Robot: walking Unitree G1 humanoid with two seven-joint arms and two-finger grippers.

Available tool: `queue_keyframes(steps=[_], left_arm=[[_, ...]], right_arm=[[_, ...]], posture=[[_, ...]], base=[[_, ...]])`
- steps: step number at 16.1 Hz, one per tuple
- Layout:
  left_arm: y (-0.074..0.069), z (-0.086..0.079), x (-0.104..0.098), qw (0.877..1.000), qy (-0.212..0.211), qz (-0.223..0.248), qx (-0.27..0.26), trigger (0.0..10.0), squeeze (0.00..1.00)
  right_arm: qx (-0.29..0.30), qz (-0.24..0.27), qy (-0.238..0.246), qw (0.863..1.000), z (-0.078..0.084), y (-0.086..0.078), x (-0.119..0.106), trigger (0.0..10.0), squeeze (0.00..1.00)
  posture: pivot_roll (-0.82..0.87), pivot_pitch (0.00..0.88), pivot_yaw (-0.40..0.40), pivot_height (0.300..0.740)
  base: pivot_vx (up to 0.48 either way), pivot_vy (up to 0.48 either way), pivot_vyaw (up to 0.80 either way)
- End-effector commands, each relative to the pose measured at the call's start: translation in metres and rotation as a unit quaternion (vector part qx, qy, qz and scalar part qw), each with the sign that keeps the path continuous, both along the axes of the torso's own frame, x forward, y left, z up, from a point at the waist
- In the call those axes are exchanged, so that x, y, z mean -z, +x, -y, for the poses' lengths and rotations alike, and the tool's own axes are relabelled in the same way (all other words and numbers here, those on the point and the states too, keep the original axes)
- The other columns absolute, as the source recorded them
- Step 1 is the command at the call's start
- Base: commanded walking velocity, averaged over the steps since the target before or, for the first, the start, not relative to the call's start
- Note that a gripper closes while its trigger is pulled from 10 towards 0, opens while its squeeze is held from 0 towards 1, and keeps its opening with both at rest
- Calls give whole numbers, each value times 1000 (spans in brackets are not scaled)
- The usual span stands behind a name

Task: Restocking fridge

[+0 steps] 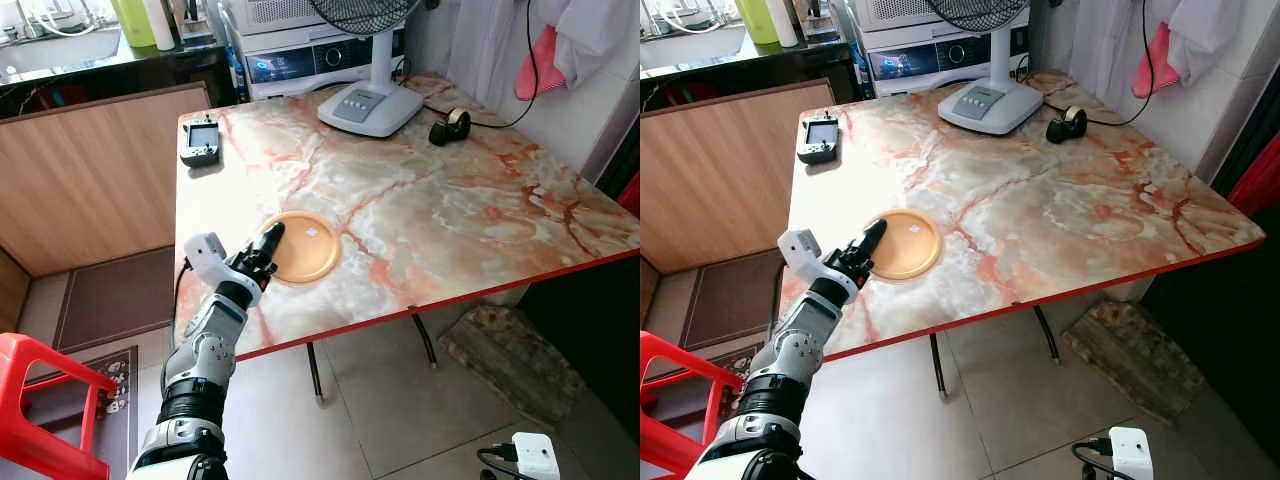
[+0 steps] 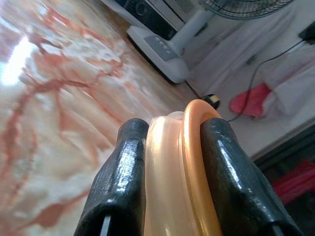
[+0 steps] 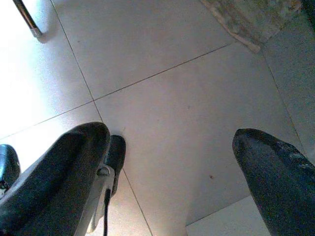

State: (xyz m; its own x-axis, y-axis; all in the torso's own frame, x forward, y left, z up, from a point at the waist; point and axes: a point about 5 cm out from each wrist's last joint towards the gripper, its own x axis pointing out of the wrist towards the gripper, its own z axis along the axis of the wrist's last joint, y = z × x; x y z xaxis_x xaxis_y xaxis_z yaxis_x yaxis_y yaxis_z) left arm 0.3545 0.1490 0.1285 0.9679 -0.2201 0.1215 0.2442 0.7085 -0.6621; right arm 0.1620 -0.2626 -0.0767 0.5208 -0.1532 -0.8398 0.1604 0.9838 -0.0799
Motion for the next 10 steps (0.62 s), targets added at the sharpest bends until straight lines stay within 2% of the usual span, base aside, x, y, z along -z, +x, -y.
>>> queue_keyframes(steps=[1,5,10], left_arm=[[0,-7,-3,1000,13,6,-16,10000,0],[2,-4,-6,999,28,9,-16,10000,0],[3,-2,-7,999,39,11,-16,10000,0]], right_arm=[[10,4,3,1000,1,0,0,10000,0],[8,-4,3,1000,1,-1,0,10000,0],[-7,-14,2,1000,1,-1,0,10000,0]], posture=[[110,0,29,740],[110,0,28,740],[112,0,28,740]], base=[[0,0,0],[0,0,0],[0,0,-785]])
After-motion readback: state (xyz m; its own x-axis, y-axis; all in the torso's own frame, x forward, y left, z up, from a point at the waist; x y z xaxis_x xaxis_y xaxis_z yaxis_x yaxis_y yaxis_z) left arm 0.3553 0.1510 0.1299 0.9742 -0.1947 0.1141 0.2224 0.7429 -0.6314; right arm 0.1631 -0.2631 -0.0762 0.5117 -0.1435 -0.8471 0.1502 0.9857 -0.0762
